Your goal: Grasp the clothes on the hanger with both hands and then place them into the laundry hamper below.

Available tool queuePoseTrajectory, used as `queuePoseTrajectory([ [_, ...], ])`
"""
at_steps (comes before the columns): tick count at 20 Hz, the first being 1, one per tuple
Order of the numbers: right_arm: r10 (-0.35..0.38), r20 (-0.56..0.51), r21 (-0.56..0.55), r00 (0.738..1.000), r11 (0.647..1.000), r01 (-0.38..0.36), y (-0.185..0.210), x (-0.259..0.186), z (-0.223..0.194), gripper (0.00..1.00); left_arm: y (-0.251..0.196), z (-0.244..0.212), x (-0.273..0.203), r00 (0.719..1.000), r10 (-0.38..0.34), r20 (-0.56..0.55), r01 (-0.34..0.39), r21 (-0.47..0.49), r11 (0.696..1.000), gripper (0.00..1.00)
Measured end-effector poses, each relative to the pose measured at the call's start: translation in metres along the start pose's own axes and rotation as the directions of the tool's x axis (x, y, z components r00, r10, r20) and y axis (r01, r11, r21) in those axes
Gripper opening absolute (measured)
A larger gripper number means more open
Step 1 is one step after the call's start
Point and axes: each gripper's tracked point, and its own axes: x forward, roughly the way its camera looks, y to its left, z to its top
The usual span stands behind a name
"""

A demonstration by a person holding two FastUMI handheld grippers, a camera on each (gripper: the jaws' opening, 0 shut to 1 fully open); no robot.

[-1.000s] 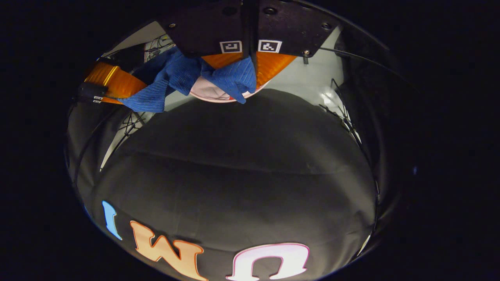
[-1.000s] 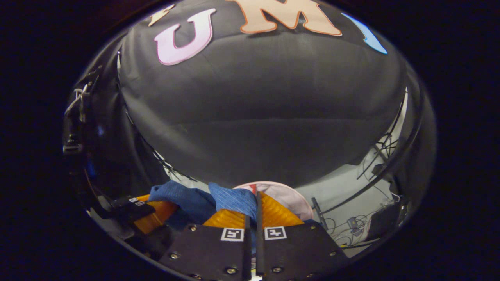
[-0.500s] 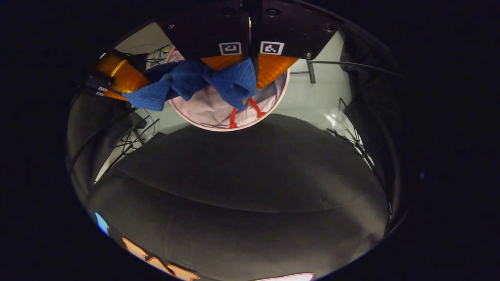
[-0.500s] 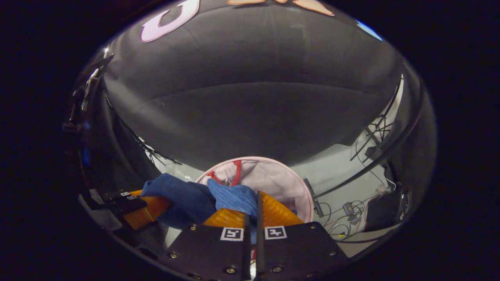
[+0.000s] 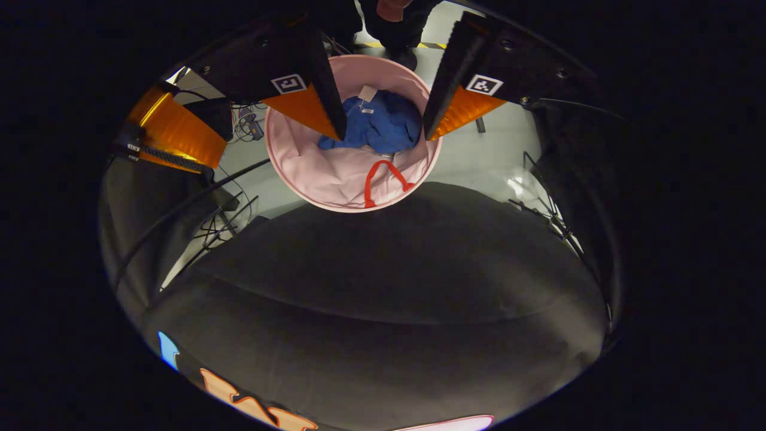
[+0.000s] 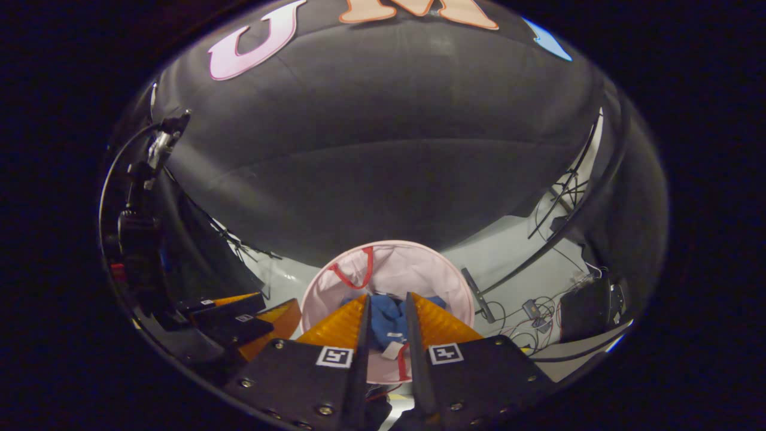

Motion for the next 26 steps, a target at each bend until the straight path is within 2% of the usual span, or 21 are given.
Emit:
queuePoseTrajectory([
  [2, 0.007, 0.010, 0.005, 1.000, 1.000, -0.007, 0.005, -0.024, -0.001, 0.38, 0.003, -0.002, -0.020, 1.000, 0.005, 0.019, -0.006, 0.011, 1.000, 0.86],
  [4, 0.019, 0.021, 0.003, 1.000, 1.000, -0.019, 0.006, -0.047, -0.005, 0.54, 0.004, -0.005, -0.044, 0.999, 0.019, 0.039, -0.019, -0.014, 1.000, 0.88],
  [6, 0.036, 0.034, -0.005, 0.999, 0.999, -0.036, 0.005, -0.068, -0.011, 0.81, 0.009, -0.007, -0.070, 0.996, 0.043, 0.074, -0.040, -0.049, 0.998, 0.90],
  [7, 0.043, 0.047, -0.012, 0.998, 0.999, -0.042, 0.003, -0.080, -0.014, 0.90, 0.011, -0.007, -0.084, 0.994, 0.058, 0.096, -0.053, -0.057, 0.997, 0.90],
  [8, 0.047, 0.063, -0.018, 0.997, 0.999, -0.046, 0.000, -0.095, -0.016, 0.89, 0.014, -0.008, -0.099, 0.990, 0.075, 0.117, -0.068, -0.066, 0.996, 0.94],
  [9, 0.049, 0.078, -0.022, 0.996, 0.999, -0.047, -0.004, -0.110, -0.018, 1.00, 0.017, -0.008, -0.114, 0.985, 0.102, 0.141, -0.091, -0.081, 0.993, 0.91],
  [10, 0.047, 0.097, -0.018, 0.994, 0.999, -0.046, -0.009, -0.124, -0.022, 1.00, 0.019, -0.012, -0.131, 0.981, 0.122, 0.153, -0.108, -0.097, 0.989, 0.95],
  [11, 0.054, 0.111, -0.012, 0.992, 0.999, -0.053, -0.011, -0.141, -0.024, 1.00, 0.016, -0.012, -0.149, 0.976, 0.129, 0.175, -0.109, -0.116, 0.987, 0.94],
  [13, 0.072, 0.139, -0.018, 0.988, 0.997, -0.070, -0.013, -0.172, -0.027, 0.96, 0.007, -0.010, -0.183, 0.965, 0.136, 0.223, -0.107, -0.139, 0.985, 0.97],
  [17, 0.075, 0.203, -0.025, 0.976, 0.997, -0.071, -0.018, -0.229, -0.025, 1.00, -0.001, -0.016, -0.241, 0.952, 0.128, 0.279, -0.102, -0.105, 0.989, 0.97],
  [18, 0.070, 0.219, -0.024, 0.973, 0.998, -0.066, -0.020, -0.242, -0.024, 0.96, -0.001, -0.016, -0.252, 0.946, 0.130, 0.296, -0.104, -0.101, 0.989, 0.97],
  [19, 0.067, 0.234, -0.022, 0.970, 0.998, -0.064, -0.020, -0.256, -0.023, 1.00, 0.002, -0.013, -0.264, 0.939, 0.133, 0.317, -0.107, -0.098, 0.989, 0.97],
  [20, 0.066, 0.250, -0.017, 0.966, 0.998, -0.064, -0.020, -0.268, -0.022, 0.96, 0.006, -0.010, -0.275, 0.933, 0.134, 0.335, -0.107, -0.098, 0.989, 0.97],
  [21, 0.062, 0.262, -0.009, 0.963, 0.998, -0.062, -0.018, -0.279, -0.021, 1.00, 0.007, -0.007, -0.288, 0.928, 0.127, 0.352, -0.099, -0.095, 0.990, 0.97],
  [22, 0.055, 0.275, 0.002, 0.960, 0.998, -0.058, -0.016, -0.290, -0.021, 0.96, 0.003, -0.006, -0.299, 0.926, 0.117, 0.359, -0.090, -0.089, 0.992, 0.97],
  [23, 0.048, 0.286, 0.015, 0.957, 0.998, -0.054, -0.015, -0.299, -0.019, 1.00, 0.004, -0.006, -0.310, 0.923, 0.109, 0.369, -0.084, -0.083, 0.993, 0.96],
  [24, 0.041, 0.298, 0.029, 0.954, 0.998, -0.052, -0.014, -0.310, -0.019, 1.00, 0.005, -0.006, -0.322, 0.921, 0.101, 0.376, -0.078, -0.077, 0.994, 0.97],
  [25, 0.031, 0.315, 0.044, 0.949, 0.998, -0.047, -0.012, -0.321, -0.017, 1.00, 0.007, -0.002, -0.330, 0.917, 0.093, 0.388, -0.073, -0.068, 0.995, 0.93],
  [26, 0.024, 0.330, 0.048, 0.944, 0.998, -0.042, -0.012, -0.330, -0.014, 1.00, 0.010, -0.001, -0.343, 0.912, 0.089, 0.400, -0.071, -0.060, 0.996, 0.97],
])
